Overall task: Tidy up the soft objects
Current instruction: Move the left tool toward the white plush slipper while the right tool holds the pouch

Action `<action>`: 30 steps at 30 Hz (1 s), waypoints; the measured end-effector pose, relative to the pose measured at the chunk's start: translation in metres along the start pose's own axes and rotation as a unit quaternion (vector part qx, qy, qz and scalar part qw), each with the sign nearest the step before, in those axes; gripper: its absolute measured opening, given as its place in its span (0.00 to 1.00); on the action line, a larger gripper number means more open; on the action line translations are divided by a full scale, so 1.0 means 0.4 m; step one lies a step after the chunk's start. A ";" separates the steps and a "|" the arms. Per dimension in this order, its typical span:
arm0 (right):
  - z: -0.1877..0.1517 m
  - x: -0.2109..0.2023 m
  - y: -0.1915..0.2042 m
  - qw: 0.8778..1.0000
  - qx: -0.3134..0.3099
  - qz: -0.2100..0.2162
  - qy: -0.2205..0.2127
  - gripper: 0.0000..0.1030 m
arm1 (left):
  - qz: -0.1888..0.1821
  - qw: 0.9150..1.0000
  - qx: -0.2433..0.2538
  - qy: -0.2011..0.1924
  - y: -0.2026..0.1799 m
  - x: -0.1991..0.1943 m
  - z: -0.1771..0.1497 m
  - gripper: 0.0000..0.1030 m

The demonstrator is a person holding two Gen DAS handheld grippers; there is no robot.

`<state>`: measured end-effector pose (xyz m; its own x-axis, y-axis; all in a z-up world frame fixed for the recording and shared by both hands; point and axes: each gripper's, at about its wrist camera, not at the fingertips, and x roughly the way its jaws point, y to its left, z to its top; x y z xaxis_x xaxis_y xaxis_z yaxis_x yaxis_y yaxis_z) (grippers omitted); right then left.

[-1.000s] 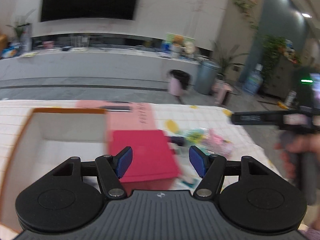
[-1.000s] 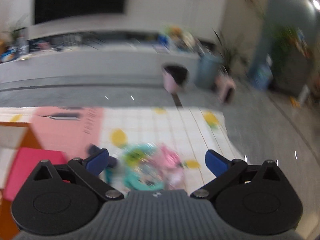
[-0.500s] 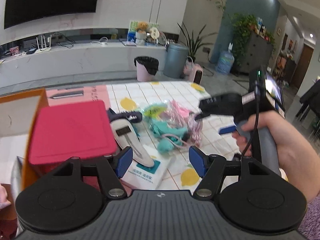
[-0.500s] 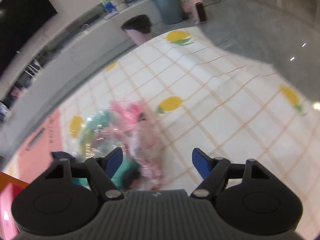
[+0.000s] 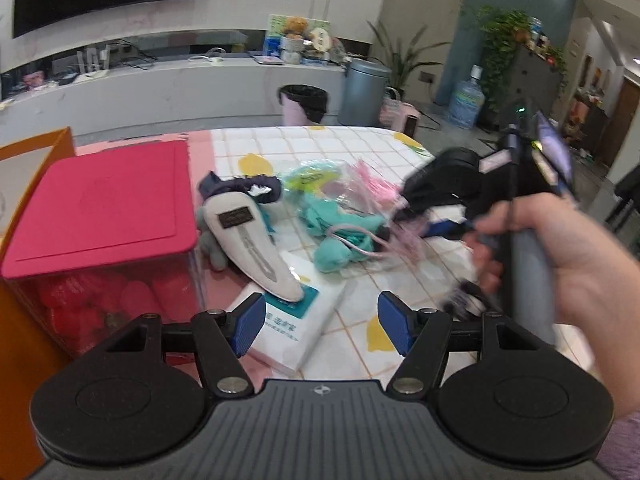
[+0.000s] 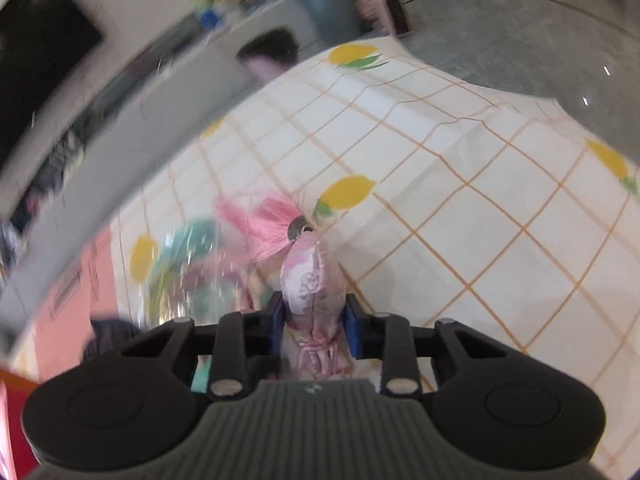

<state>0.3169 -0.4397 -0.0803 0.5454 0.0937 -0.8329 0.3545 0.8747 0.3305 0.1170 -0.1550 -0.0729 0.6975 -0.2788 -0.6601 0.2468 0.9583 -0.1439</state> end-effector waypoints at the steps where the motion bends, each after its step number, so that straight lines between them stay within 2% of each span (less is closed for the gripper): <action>1: -0.001 -0.011 0.012 1.000 -0.025 -0.014 0.008 0.29 | 0.005 1.000 0.000 -0.001 0.000 0.001 0.002 0.74; 4: -0.006 -0.052 0.037 0.995 -0.090 -0.044 0.004 0.29 | 0.012 1.000 -0.001 0.001 -0.002 0.006 0.012 0.74; 7: -0.019 -0.087 0.052 0.986 -0.156 -0.061 0.023 0.29 | 0.017 1.000 -0.010 0.011 -0.006 0.022 0.016 0.74; 9: -0.045 -0.103 0.064 0.970 -0.222 -0.086 0.043 0.29 | 0.017 0.999 -0.017 0.022 -0.008 0.037 0.014 0.74; 11: -0.083 -0.116 0.071 0.950 -0.284 -0.110 0.070 0.29 | 0.019 0.999 -0.020 0.032 -0.014 0.052 0.010 0.74; 13: -0.110 -0.123 0.070 0.937 -0.316 -0.114 0.094 0.29 | 0.025 0.999 -0.015 0.038 -0.024 0.071 0.002 0.74; 15: -0.122 -0.124 0.052 0.934 -0.320 -0.111 0.111 0.29 | 0.031 0.999 -0.002 0.043 -0.033 0.091 -0.007 0.74; 18: -0.124 -0.120 0.046 0.936 -0.315 -0.113 0.112 0.31 | 0.043 0.998 0.006 0.051 -0.034 0.120 -0.026 0.74; 22: -0.119 -0.100 0.054 0.940 -0.306 -0.103 0.112 0.34 | 0.045 0.999 0.002 0.028 -0.017 0.132 -0.051 0.74; 25: -0.112 -0.075 0.066 0.937 -0.313 -0.102 0.113 0.42 | 0.040 0.999 0.032 0.007 -0.021 0.135 -0.059 0.74; 30: -0.106 -0.048 0.070 0.941 -0.303 -0.084 0.124 0.44 | 0.048 0.996 0.072 0.001 -0.042 0.145 -0.072 0.79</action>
<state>0.2840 -0.3969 -0.0741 0.2994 -0.0272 -0.9537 -0.1197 0.9906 -0.0659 0.1340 -0.1853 -0.1301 0.7216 -0.1852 -0.6671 0.2723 0.9618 0.0276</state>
